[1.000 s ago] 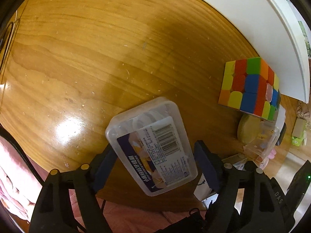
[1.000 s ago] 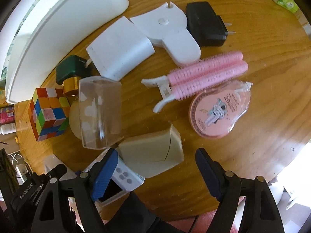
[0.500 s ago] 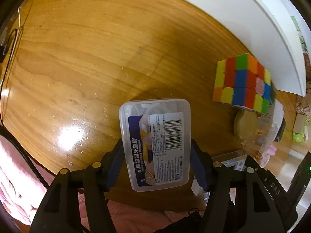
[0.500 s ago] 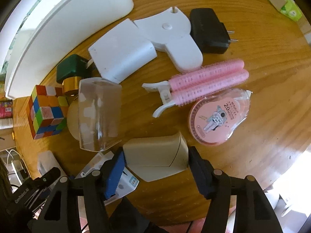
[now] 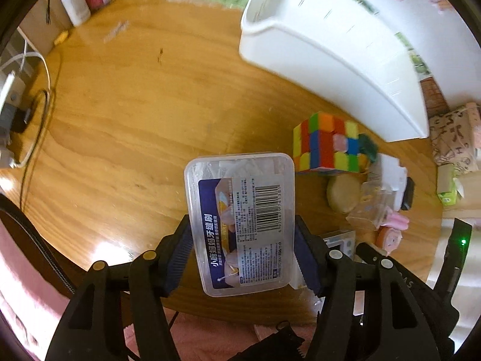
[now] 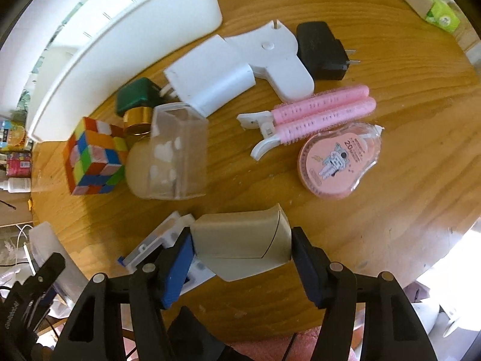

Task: Organize rigid objects
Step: 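Carry the box and block over the white basket with both tools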

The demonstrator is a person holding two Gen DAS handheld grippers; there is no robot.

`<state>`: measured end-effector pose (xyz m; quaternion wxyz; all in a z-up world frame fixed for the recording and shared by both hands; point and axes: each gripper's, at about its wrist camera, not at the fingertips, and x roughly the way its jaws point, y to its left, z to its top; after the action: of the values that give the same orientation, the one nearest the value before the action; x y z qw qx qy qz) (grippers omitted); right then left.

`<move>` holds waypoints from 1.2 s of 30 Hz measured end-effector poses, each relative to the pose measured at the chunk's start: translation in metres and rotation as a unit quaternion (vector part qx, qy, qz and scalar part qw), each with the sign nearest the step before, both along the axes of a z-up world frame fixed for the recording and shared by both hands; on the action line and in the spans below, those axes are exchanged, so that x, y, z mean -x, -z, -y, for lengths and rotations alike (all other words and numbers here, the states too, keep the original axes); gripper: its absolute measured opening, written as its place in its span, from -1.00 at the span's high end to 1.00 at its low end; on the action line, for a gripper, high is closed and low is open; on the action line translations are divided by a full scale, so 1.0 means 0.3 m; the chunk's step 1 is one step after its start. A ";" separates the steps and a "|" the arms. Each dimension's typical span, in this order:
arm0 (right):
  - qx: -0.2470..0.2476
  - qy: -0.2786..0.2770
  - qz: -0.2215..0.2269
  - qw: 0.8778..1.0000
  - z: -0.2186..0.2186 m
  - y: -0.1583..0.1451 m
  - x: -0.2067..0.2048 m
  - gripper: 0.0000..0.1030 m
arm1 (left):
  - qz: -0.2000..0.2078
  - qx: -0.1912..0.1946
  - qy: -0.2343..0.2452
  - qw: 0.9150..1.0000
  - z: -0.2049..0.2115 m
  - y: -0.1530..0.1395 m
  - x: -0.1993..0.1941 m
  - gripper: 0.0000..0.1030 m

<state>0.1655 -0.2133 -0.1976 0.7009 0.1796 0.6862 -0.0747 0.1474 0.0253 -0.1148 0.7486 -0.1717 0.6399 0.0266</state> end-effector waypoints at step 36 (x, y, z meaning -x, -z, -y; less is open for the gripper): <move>0.119 -0.118 0.429 0.888 -0.269 -0.597 0.366 -0.25 | 0.281 -0.043 0.129 0.950 -0.011 -0.295 0.140 -0.30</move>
<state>0.0557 -0.1328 -0.0186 0.9465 0.0274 0.3212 0.0119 0.1054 0.0286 -0.0264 0.9019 -0.0563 0.4182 -0.0923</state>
